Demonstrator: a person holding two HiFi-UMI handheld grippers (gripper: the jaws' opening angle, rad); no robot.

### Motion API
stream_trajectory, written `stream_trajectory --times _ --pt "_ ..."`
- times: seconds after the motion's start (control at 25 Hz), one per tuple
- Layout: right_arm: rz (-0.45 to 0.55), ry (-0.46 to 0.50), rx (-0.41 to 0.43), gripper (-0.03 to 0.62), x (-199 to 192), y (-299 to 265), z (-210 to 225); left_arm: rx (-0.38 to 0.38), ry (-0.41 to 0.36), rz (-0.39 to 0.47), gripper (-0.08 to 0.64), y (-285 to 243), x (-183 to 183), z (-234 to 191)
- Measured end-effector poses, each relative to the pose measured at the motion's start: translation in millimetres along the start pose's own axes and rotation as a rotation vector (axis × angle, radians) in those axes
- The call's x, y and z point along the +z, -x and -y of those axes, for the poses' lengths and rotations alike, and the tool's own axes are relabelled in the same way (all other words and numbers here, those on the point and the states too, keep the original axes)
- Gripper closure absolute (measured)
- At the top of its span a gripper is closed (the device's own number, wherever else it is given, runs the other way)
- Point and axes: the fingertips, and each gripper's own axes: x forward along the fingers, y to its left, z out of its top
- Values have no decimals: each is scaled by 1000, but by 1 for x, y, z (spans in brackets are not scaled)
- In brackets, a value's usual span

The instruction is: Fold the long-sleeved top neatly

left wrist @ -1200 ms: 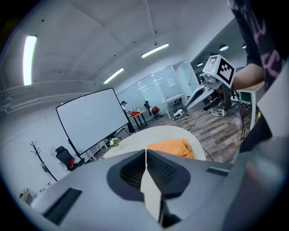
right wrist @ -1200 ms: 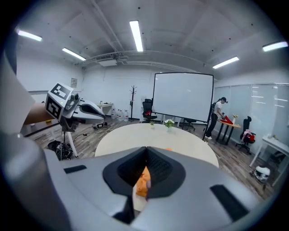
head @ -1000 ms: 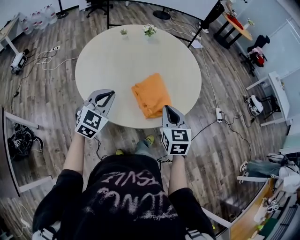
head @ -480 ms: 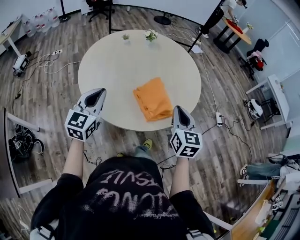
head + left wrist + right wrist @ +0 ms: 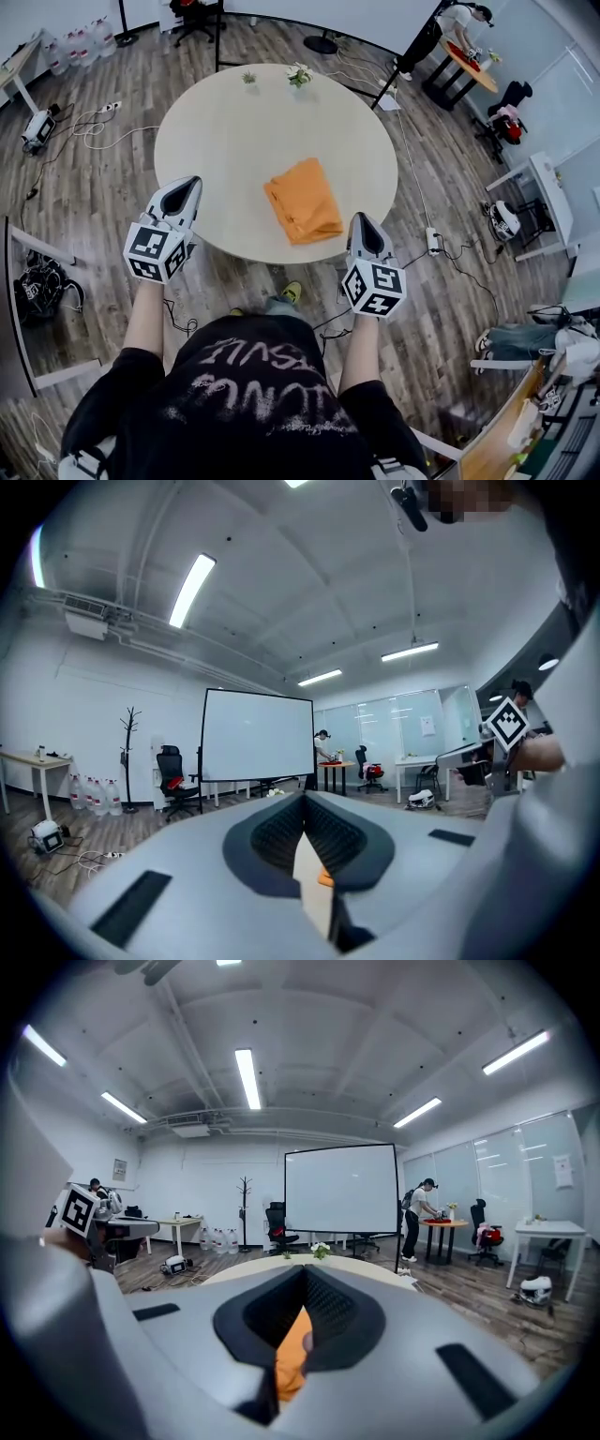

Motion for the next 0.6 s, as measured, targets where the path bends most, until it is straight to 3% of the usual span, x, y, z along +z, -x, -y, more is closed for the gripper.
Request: stream_trajectory --times 0.6 --pt "8 -7 -51 588 -2 6 14 10 0 9 549 -3 -1 1"
